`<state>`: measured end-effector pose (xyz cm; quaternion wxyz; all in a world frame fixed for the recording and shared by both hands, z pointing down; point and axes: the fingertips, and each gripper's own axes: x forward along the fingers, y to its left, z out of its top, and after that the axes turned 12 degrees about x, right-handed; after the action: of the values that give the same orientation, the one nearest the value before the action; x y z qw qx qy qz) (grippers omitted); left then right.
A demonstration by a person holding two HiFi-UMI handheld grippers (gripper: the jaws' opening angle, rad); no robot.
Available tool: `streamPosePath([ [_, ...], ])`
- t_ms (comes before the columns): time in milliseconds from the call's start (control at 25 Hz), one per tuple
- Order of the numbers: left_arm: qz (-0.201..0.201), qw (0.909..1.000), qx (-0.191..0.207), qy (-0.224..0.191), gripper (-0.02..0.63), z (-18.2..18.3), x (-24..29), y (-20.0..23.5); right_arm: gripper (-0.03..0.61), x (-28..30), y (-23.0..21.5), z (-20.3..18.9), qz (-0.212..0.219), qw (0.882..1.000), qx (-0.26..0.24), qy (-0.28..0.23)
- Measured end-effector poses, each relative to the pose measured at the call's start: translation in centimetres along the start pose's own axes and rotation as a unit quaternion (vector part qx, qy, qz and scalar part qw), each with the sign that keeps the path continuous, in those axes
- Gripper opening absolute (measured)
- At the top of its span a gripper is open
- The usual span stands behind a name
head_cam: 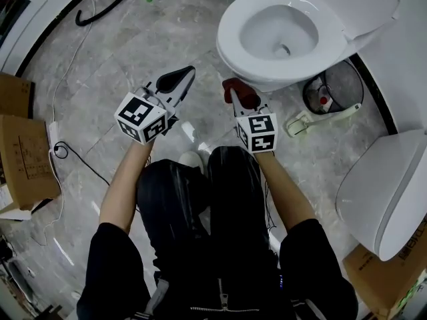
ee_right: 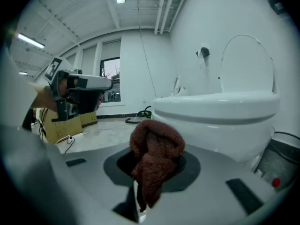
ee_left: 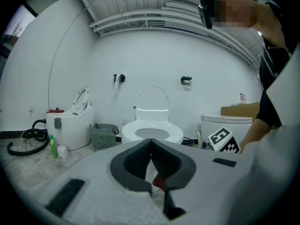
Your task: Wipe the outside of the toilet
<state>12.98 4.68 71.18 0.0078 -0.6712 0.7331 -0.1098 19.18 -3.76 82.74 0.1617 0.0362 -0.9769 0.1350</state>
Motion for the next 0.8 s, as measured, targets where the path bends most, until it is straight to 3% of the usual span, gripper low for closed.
streamPosePath([
  [400, 0.006, 1.0000, 0.001, -0.001, 0.003, 0.2, -0.3, 0.3, 0.084, -0.7, -2.8, -0.2, -0.040, 0.999, 0.002, 0.000],
  [800, -0.018, 0.9998, 0.006, -0.003, 0.004, 0.5, 2.3, -1.6, 0.084, -4.5, -8.9, -0.1, -0.086, 0.996, 0.017, -0.005],
])
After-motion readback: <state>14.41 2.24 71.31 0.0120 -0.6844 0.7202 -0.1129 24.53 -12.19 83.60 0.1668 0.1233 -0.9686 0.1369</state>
